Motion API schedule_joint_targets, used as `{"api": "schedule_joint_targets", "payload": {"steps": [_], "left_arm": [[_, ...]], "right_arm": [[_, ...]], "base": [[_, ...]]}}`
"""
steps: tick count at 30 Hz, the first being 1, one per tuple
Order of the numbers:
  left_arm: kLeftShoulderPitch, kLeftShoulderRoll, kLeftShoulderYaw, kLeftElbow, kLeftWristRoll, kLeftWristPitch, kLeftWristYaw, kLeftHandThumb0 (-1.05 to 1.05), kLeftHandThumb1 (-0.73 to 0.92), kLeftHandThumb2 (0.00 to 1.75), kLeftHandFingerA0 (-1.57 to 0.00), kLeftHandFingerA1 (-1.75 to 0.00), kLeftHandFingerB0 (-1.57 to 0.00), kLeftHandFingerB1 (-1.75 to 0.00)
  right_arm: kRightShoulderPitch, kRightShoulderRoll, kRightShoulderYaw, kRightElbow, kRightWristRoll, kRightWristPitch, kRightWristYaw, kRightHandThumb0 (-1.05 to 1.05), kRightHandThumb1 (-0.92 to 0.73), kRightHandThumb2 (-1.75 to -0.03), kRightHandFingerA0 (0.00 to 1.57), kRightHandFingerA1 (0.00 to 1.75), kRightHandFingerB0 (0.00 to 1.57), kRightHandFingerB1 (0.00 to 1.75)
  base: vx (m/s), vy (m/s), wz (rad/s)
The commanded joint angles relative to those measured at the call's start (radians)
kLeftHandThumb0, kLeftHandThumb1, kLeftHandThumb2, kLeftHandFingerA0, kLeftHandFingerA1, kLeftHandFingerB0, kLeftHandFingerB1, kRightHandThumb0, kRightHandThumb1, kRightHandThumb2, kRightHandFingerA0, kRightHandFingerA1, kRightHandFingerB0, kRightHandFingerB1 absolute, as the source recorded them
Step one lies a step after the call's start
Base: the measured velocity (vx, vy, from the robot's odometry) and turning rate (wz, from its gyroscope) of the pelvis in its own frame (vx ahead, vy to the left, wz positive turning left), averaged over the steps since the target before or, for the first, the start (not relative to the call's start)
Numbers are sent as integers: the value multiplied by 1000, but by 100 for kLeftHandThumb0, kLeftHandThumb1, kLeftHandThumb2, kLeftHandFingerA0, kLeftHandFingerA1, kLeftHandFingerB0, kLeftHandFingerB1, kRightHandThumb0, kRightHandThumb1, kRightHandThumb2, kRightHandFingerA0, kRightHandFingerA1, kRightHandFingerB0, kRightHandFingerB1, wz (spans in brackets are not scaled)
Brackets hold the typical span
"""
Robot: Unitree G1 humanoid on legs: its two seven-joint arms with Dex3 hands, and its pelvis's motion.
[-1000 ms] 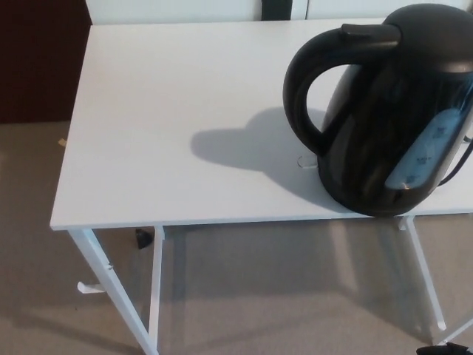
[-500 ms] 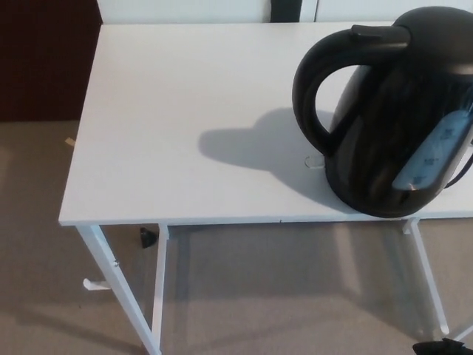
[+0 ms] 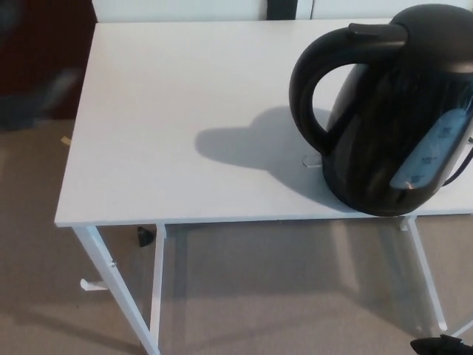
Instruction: The robot walk towards a table in front and uses its left hand to pick up the pot from the base and places it on the table
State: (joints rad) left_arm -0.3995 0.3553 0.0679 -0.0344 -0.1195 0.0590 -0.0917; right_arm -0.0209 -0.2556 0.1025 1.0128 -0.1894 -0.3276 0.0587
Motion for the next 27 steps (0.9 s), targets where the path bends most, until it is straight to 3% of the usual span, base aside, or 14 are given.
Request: {"api": "schedule_joint_targets", "payload": {"steps": [1,2,3,6,9,10,12,13,15,19,20,23,26,27], "left_arm": [[-321,-143,-377,52,274,303,-43,-51,44,55,-14,-30,-9,-22],[-347,-153,-394,74,278,318,-48,-54,35,69,-5,-37,-8,-22],[-384,-165,-411,107,272,343,-56,-53,44,60,-9,-26,-8,-18],[-444,-195,-435,164,262,388,-53,-66,40,69,-12,-28,-13,-12],[-508,-242,-454,243,242,424,-58,-64,41,73,-10,-35,-10,-11],[-513,-251,-455,258,235,423,-57,-57,42,55,-11,-32,-4,-21],[-519,-271,-456,289,223,404,-52,-56,45,54,-14,-32,-3,-24],[-523,-281,-460,303,226,397,-49,-58,38,71,-12,-43,-5,-19],[-533,-310,-478,334,235,397,-41,-53,35,76,-6,-43,0,-24],[-539,-327,-478,350,244,401,-42,-53,35,76,-6,-43,0,-24],[-538,-359,-496,364,253,407,-34,-64,39,76,-12,-42,-5,-18],[-527,-395,-509,369,269,416,-26,-68,40,71,-7,-37,-6,-18],[-516,-414,-514,371,282,415,-24,-60,37,77,-3,-41,-3,-19],[-517,-417,-520,376,294,413,-22,-68,40,62,-12,-37,-5,-17]], "right_arm": [[-4,-11,14,-1,-34,-2,-47,-35,-65,-59,65,56,42,43],[-4,-10,15,0,-33,-2,-47,-34,-65,-59,64,57,42,43],[-7,-8,14,1,-30,-3,-46,-34,-65,-59,65,56,43,43],[-9,-5,15,1,-27,0,-40,-34,-65,-59,61,56,42,43],[-6,-3,23,-10,-34,-6,-45,-34,-65,-59,63,57,42,44],[-1,-1,26,-12,-37,-13,-49,-34,-64,-59,64,56,43,43],[6,-2,31,-16,-41,-20,-57,-35,-65,-59,63,56,43,44],[6,-2,33,-18,-44,-18,-61,-35,-65,-59,62,55,43,43],[10,-1,39,-21,-47,-17,-61,-34,-65,-59,63,55,42,43],[15,-1,44,-26,-45,-16,-63,-34,-65,-59,63,55,42,43],[18,-3,43,-33,-45,-16,-63,-33,-64,-59,62,55,41,43],[26,-4,43,-55,-50,-3,-66,-32,-64,-58,63,55,41,43],[27,-3,47,-57,-58,-13,-73,-32,-64,-59,64,56,42,44],[24,-3,49,-60,-61,-7,-73,-33,-65,-60,64,56,42,44]], "base": [[0,0,0],[0,0,0],[0,0,0],[0,0,0],[0,0,0],[0,0,0],[0,0,0],[0,0,0],[0,0,0],[0,0,0],[0,0,0],[0,0,0],[0,0,0],[0,0,0]]}}
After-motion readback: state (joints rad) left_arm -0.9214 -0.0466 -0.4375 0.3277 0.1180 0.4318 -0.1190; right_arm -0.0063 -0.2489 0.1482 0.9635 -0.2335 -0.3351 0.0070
